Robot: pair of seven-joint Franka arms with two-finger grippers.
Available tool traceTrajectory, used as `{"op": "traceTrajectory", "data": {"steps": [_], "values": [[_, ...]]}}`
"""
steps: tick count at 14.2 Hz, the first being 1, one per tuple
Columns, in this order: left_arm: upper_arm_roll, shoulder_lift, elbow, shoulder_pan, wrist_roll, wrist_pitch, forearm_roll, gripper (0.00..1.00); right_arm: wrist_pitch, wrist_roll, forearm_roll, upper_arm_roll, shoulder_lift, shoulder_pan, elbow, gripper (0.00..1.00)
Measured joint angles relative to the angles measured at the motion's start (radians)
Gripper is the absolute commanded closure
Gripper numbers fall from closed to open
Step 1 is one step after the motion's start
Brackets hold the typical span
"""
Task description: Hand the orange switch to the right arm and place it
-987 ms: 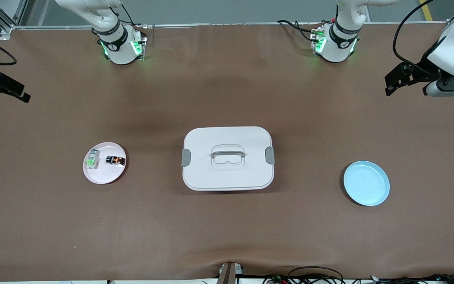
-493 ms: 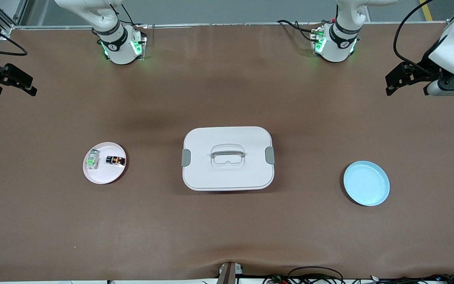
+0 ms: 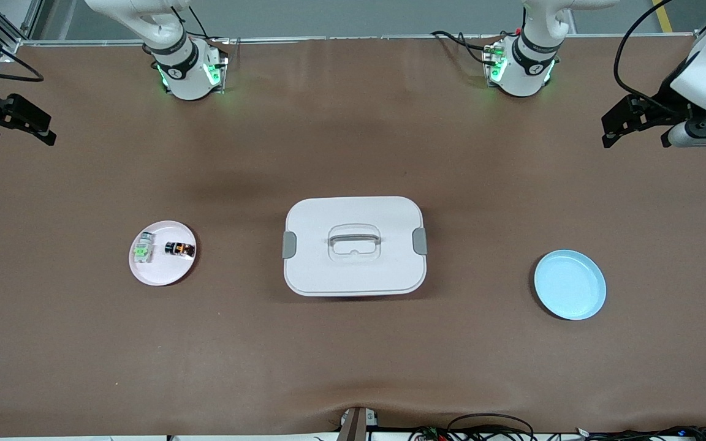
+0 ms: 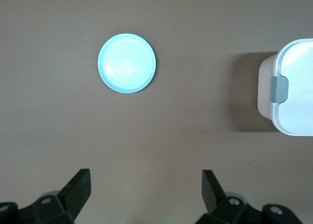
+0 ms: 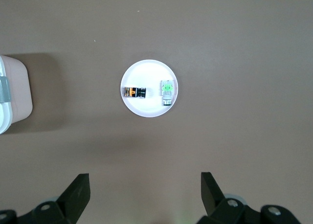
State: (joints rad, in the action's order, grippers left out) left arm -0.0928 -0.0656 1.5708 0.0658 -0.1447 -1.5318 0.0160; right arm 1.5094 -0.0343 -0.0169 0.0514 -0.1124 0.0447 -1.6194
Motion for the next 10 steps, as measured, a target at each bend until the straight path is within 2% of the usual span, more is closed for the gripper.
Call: {"op": "traceTrajectory", "data": {"steps": [10], "values": [[0.005,0.0,-0.006,-0.001,0.0,0.0,0.009,0.0,-0.004,-0.018,0.0,0.001,0.001,-0.008,0.013,0.0]]}}
